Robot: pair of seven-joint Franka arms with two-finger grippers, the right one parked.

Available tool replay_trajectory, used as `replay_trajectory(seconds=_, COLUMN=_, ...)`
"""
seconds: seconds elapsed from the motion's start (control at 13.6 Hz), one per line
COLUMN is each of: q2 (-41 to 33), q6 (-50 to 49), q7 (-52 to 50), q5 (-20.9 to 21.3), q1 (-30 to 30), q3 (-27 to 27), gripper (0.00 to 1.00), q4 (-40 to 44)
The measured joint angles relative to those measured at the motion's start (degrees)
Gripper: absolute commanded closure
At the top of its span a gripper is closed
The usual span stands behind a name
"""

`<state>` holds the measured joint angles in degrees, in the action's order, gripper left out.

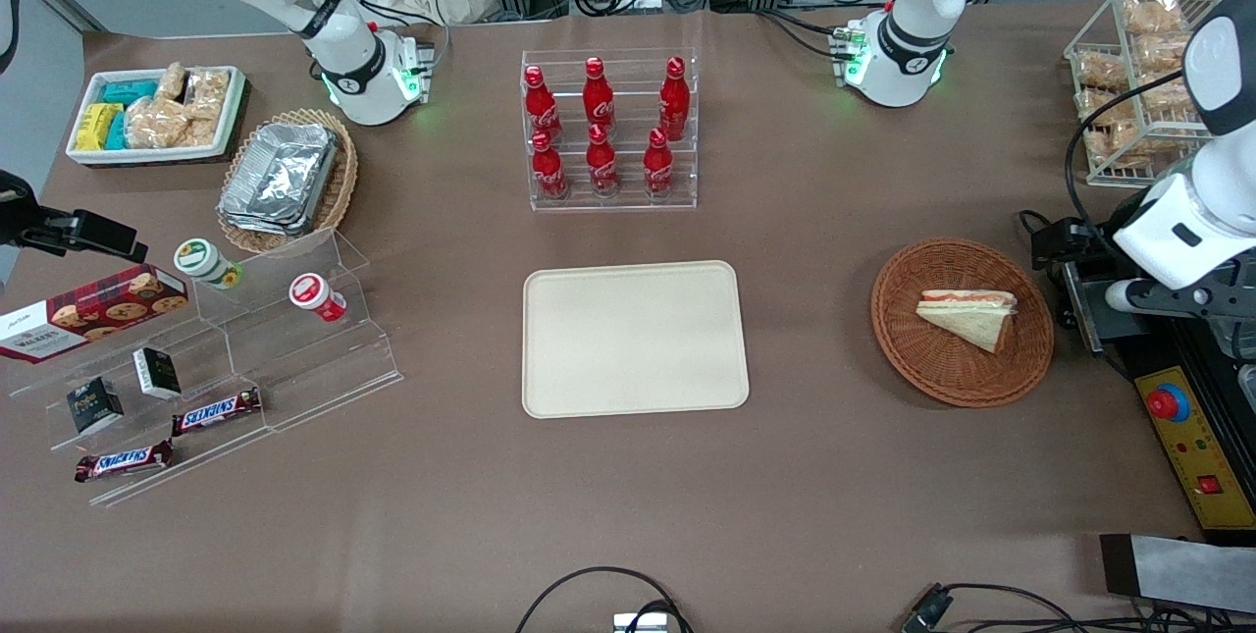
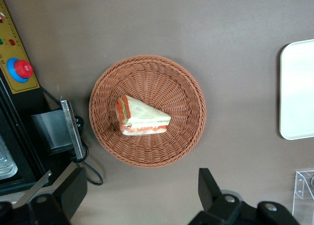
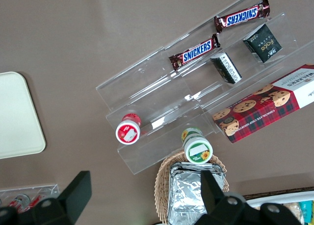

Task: Place sandwich from basket to tray
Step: 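Move the left gripper over the wrapped sandwich in the wicker basket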

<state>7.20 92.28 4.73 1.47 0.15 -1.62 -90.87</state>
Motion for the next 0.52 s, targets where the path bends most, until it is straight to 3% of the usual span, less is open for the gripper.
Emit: replay_trajectory(seconds=0.52, q2=4.28, q6=-0.87, q7=-2.93, q5=-0.01, q1=0.05, q3=0.44, gripper=0.00, q4=2.53)
